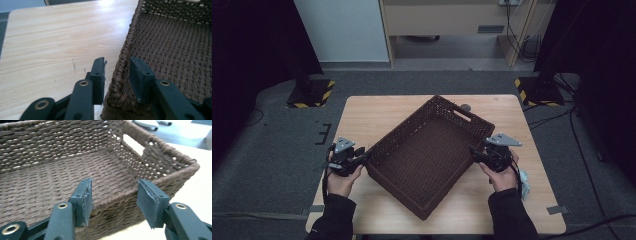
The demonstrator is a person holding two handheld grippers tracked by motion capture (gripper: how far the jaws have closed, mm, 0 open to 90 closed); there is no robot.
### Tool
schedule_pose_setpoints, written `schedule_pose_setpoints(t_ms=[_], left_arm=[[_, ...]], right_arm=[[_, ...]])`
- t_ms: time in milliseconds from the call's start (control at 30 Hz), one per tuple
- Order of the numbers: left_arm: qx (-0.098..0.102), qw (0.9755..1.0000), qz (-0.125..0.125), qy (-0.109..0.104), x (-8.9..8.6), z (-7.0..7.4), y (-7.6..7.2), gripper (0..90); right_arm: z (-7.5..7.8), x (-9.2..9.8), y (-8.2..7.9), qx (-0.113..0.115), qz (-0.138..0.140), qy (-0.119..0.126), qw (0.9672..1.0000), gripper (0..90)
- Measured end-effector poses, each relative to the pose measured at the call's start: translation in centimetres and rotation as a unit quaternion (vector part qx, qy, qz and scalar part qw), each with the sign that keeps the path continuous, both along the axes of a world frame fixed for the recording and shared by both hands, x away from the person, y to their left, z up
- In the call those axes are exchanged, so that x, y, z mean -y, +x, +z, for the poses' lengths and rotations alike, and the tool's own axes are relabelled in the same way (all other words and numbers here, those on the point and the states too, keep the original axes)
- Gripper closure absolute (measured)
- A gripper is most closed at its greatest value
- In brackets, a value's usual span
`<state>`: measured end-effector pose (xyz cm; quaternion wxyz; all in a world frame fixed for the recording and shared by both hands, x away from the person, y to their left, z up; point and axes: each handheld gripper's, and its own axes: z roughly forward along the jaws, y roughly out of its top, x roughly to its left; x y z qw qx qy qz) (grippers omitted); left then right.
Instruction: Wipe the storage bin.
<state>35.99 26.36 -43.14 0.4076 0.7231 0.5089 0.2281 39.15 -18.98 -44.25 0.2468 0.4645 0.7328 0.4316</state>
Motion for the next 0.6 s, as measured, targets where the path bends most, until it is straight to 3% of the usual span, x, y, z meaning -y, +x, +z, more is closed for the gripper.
schedule_pose_setpoints(t_ms=[233,300,433,600], left_arm=[[0.013,0.9999,0.009,0.007,0.2,-0.1,-1.4,59.2],[0.016,0.9996,0.015,0.019,0.3,-0.3,-1.2,62.5],[0.014,0.9996,0.018,0.016,0.0,-0.4,-0.2,65.6],[0.012,0.9994,0.028,0.013,-0.4,-0.5,0.8,66.7]], right_arm=[[0.1,-0.1,-0.4,-0.005,0.003,-0.003,1.0,47.3],[0.2,-0.2,-0.6,-0.007,0.001,-0.004,1.0,47.2],[0.6,0.0,-0.5,-0.017,0.013,-0.004,0.9998,47.3],[1.0,0.3,-0.6,0.003,0.01,-0.009,0.9999,45.7]])
